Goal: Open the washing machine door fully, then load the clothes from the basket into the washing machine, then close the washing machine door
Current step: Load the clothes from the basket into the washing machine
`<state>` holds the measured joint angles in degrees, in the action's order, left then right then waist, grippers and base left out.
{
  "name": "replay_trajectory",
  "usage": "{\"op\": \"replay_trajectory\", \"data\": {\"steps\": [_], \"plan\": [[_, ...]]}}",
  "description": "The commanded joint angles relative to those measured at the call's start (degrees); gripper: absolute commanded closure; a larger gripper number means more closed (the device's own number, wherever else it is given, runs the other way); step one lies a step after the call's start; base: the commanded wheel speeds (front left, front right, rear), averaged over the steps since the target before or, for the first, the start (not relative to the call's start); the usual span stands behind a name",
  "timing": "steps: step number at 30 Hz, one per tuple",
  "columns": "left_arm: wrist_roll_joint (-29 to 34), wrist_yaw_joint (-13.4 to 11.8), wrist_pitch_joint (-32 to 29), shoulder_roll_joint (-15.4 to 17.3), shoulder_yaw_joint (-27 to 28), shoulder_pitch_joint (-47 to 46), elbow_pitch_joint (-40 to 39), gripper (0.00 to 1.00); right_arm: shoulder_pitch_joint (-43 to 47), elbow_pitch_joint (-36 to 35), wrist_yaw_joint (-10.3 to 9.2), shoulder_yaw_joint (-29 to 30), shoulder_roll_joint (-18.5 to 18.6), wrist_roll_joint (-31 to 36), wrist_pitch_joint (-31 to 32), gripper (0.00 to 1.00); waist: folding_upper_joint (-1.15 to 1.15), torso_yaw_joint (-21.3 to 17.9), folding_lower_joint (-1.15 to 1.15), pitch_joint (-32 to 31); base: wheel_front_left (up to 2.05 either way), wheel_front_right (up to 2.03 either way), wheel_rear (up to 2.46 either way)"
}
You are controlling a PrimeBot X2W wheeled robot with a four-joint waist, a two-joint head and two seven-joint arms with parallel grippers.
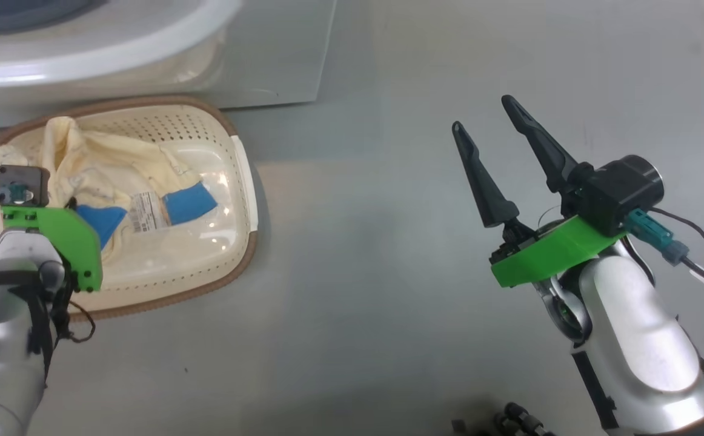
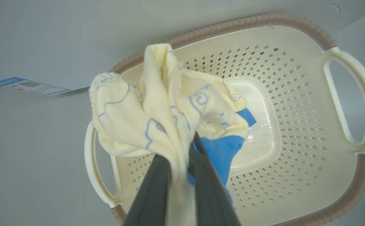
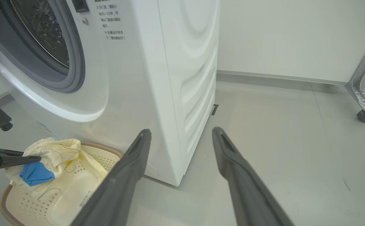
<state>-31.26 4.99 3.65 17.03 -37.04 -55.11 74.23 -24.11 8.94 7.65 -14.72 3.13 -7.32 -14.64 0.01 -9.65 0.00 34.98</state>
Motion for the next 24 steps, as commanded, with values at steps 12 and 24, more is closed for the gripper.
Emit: {"op": "replay_trajectory", "data": {"steps": [12, 24], "plan": [[0.9, -2.3, 10.7, 3.2, 0.7, 3.7, -1.8, 1.0, 3.6, 0.7, -0.16, -0.6, -0.2, -3.5, -0.4, 0.0, -0.01, 2.3, 0.0, -10.9, 0.0, 0.0, 0.0], [5.1, -7.4, 11.3, 7.4, 1.8, 10.3, -16.9, 1.0, 6.5, 2.2, -0.16, -0.5, -0.2, -4.5, -0.4, 0.0, -0.01, 3.0, 0.0, -18.1, 0.0, 0.0, 0.0]]}}
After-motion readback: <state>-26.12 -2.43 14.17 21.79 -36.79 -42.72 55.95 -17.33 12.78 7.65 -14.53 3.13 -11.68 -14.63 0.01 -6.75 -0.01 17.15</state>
